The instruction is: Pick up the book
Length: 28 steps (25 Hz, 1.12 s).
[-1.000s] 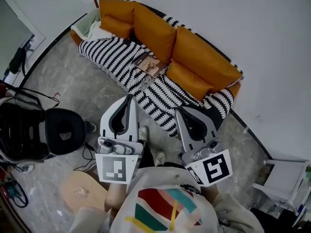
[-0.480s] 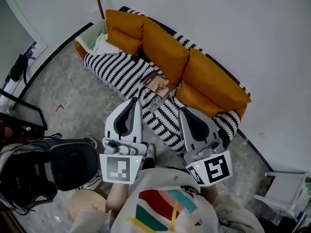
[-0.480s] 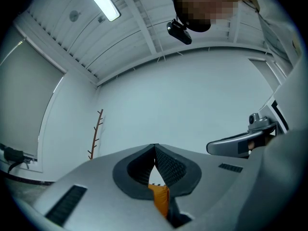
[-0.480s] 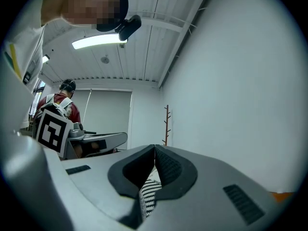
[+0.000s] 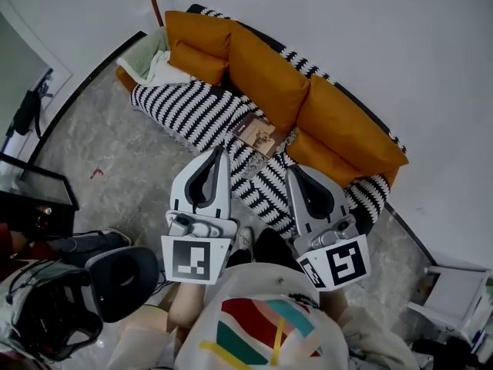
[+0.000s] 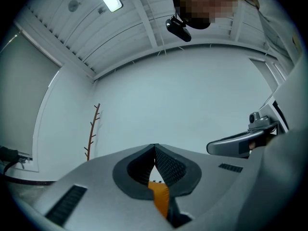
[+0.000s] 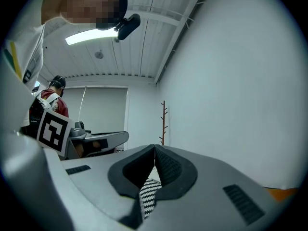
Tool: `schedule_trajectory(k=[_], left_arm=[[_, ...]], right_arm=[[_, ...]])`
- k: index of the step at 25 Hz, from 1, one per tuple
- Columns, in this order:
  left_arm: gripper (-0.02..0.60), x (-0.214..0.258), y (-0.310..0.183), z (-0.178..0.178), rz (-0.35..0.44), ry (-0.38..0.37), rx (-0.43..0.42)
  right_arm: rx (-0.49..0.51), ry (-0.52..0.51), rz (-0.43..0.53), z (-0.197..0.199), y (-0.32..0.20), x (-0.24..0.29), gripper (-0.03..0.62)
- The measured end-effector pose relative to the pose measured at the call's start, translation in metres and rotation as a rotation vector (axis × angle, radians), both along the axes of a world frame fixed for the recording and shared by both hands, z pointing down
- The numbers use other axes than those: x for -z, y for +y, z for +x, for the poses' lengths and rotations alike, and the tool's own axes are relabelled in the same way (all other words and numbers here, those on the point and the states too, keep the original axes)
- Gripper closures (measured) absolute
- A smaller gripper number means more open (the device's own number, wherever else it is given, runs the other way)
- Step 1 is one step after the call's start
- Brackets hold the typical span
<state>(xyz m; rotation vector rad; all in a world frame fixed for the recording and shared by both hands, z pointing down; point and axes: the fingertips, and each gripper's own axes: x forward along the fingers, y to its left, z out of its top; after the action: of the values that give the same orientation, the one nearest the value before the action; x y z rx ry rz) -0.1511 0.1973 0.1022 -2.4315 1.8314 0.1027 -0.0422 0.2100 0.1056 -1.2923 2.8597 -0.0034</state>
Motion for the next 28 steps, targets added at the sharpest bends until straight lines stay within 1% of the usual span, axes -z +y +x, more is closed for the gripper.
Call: schedule_trajectory(k=[6,12,15,19,23,26,28], left_arm=[[0.574,-0.005,-0.043,0.013,-0.021,-0.012,-0.003],[0.574,-0.006,-0.095,0.031,-0.018,-0.018,0.003],[0.574,-0.006,-0.121,0.036,-0.004,-0.017,0.005],[0.575,-0.012,-0.150,0.033,-0.018,-0.055,0.042],[0.574,-0.017,-0.172,0.027,-0.027,-0.063,0.063],[0.574,-0.023,-0.189,0.021,-0.026,-0.061,0.059],[0.574,-0.030,-0.201,0.018,-0.028,-0.059,0.040]], right_arm=[[-0.002,-0.009,-0.027,0.010,-0.045,-0.007,0.580],[0.008,-0.026,-0.034,0.028,-0.098,-0.013,0.580],[0.011,-0.044,-0.035,0.038,-0.130,-0.016,0.582],[0.019,-0.052,-0.051,0.040,-0.165,-0.023,0.580],[0.037,-0.047,-0.078,0.038,-0.186,-0.033,0.580],[0.021,-0.052,-0.093,0.036,-0.202,-0.040,0.580],[-0.001,-0.055,-0.107,0.033,-0.213,-0.047,0.580]])
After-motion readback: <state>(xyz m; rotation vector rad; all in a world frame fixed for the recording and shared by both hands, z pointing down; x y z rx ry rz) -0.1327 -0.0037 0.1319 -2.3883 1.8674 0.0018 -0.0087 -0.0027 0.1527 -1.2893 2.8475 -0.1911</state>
